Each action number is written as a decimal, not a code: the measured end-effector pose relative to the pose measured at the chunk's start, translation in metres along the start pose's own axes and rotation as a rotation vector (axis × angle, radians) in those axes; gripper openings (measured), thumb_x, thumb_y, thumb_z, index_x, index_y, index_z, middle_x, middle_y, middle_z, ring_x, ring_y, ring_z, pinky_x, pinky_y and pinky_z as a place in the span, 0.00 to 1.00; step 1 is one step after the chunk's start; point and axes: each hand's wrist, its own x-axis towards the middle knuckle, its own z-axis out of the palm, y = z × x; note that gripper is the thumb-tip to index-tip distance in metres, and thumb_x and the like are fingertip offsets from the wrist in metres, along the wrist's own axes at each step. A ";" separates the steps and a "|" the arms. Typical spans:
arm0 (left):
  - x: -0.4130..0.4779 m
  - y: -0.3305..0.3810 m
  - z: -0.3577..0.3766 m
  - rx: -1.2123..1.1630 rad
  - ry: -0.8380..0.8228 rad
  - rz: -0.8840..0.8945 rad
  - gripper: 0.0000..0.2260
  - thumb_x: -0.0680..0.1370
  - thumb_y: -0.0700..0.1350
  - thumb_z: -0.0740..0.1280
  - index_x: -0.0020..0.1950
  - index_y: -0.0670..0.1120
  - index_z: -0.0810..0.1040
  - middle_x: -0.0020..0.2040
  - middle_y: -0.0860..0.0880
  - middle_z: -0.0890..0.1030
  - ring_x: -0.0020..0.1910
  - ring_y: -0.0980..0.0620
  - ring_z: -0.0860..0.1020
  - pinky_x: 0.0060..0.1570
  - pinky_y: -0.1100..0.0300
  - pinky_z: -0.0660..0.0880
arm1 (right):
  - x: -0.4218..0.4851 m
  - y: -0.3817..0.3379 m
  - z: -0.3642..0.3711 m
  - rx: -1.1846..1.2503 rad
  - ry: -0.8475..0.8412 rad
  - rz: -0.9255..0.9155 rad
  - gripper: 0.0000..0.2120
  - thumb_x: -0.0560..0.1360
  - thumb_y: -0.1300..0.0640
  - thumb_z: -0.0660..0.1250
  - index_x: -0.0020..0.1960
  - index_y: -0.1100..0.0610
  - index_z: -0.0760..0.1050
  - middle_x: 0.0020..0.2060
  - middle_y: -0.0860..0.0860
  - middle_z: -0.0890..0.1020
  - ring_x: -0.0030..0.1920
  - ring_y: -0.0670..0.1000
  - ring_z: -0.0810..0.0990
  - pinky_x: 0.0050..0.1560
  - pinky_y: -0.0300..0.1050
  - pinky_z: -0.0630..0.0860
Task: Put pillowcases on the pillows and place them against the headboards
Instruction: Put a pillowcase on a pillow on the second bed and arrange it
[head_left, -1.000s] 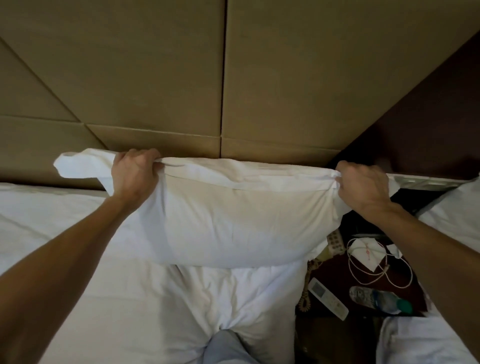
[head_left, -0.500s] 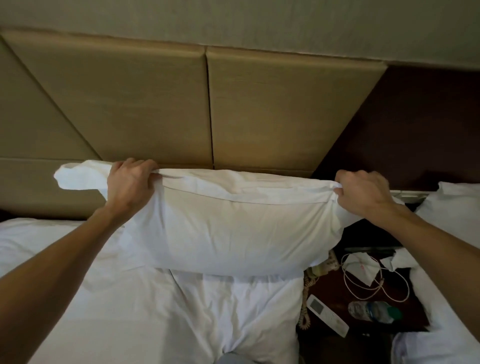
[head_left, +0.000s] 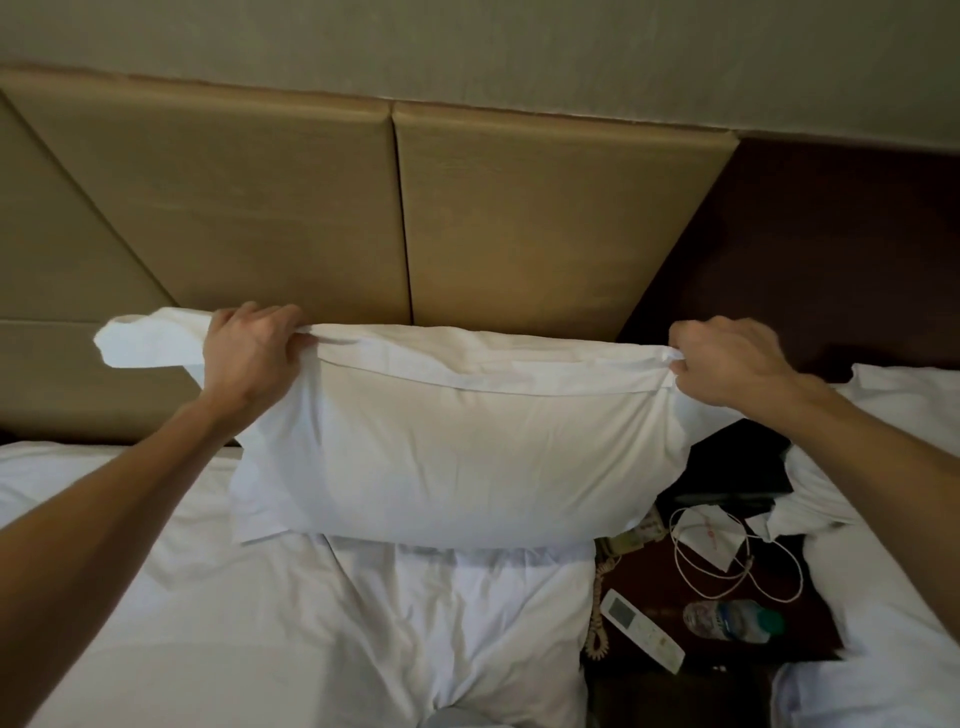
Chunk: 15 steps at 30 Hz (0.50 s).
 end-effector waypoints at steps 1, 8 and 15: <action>-0.001 0.001 0.004 -0.004 -0.009 0.000 0.01 0.75 0.42 0.70 0.45 0.47 0.79 0.42 0.47 0.83 0.42 0.40 0.77 0.48 0.47 0.68 | 0.001 0.000 0.003 -0.003 -0.014 0.006 0.04 0.77 0.55 0.62 0.50 0.53 0.74 0.39 0.50 0.77 0.38 0.53 0.73 0.42 0.46 0.65; -0.010 0.020 0.048 -0.061 -0.129 -0.075 0.04 0.73 0.43 0.72 0.46 0.51 0.82 0.42 0.47 0.84 0.45 0.41 0.80 0.49 0.49 0.70 | 0.004 0.000 0.041 -0.087 -0.030 0.062 0.04 0.75 0.56 0.62 0.49 0.51 0.73 0.41 0.49 0.79 0.42 0.52 0.79 0.42 0.45 0.65; -0.024 0.035 0.108 -0.026 -0.252 -0.150 0.04 0.74 0.42 0.70 0.46 0.50 0.83 0.42 0.47 0.85 0.46 0.42 0.78 0.52 0.49 0.69 | 0.000 -0.024 0.094 -0.047 -0.019 0.052 0.08 0.73 0.62 0.64 0.51 0.54 0.74 0.46 0.51 0.81 0.47 0.53 0.80 0.44 0.47 0.65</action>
